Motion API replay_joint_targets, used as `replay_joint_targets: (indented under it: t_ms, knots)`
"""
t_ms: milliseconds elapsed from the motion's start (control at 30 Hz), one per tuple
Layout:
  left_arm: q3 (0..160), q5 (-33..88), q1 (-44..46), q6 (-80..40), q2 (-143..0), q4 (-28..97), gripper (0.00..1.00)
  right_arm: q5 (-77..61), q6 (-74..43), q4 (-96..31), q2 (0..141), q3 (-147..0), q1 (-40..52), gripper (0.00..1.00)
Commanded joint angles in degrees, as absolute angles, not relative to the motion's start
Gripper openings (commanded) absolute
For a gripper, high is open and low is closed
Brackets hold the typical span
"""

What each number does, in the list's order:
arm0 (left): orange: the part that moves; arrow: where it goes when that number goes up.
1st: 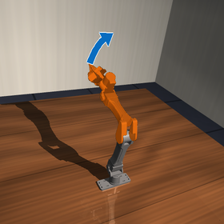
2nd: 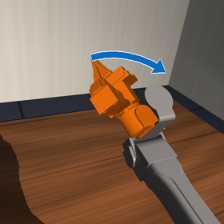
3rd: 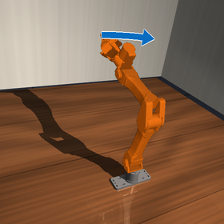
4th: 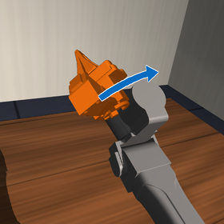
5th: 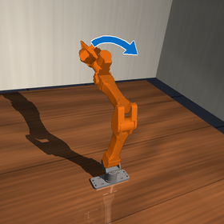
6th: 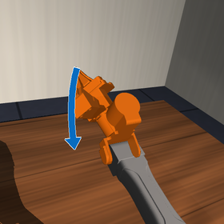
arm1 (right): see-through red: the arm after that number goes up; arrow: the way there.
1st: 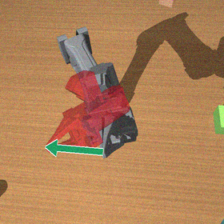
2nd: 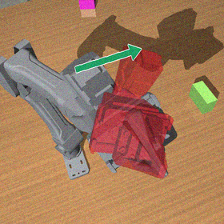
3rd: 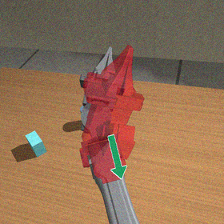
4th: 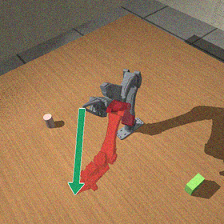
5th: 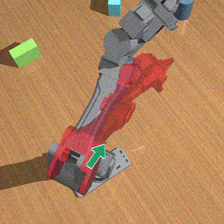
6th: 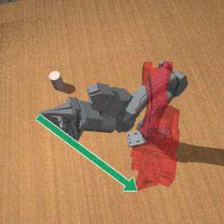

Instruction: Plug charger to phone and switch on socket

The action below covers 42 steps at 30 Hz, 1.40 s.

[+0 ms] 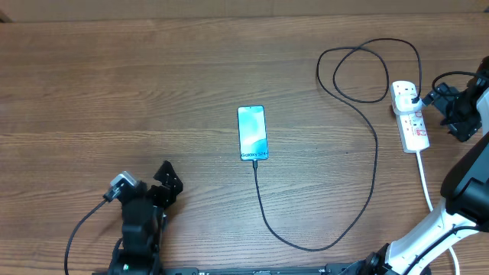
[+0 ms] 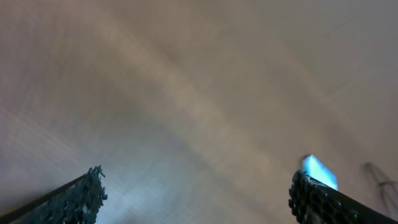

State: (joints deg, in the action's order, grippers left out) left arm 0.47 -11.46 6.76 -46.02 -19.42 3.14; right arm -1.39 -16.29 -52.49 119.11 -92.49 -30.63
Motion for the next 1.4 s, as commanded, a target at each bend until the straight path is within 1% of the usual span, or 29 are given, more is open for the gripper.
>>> replay_joint_targets:
  t_ms: [0,100,167,200,333,433,1367]
  knots:
    - [0.25,-13.74,6.68,-37.32,-9.02,3.16,1.00,-3.11,-16.03,-52.53,119.28,-93.56,-29.80,1.00]
    - [0.25,-13.43,6.68,-29.17,-0.30,3.20,1.00,-3.11,-16.03,-52.51,119.28,-93.56,-29.80,1.00]
    - [0.25,-14.39,6.68,-25.10,-0.62,2.09,1.00,-3.11,-16.03,-52.51,119.28,-93.56,-29.80,1.00]
    - [0.25,-15.35,6.68,-24.40,-0.45,3.44,1.00,-3.11,-16.03,-52.53,119.28,-93.56,-29.80,1.00]
    - [0.25,-15.00,6.79,-10.31,-0.16,3.22,1.00,-3.11,-16.03,-52.51,119.28,-93.56,-29.80,1.00]
    - [0.25,-15.03,6.79,-4.43,-0.16,3.18,1.00,-3.11,-16.03,-52.51,119.28,-93.56,-29.80,1.00]
    - [0.27,-15.03,6.79,-3.62,-0.25,3.03,1.00,-3.11,-16.03,-52.51,119.28,-93.56,-29.80,1.00]
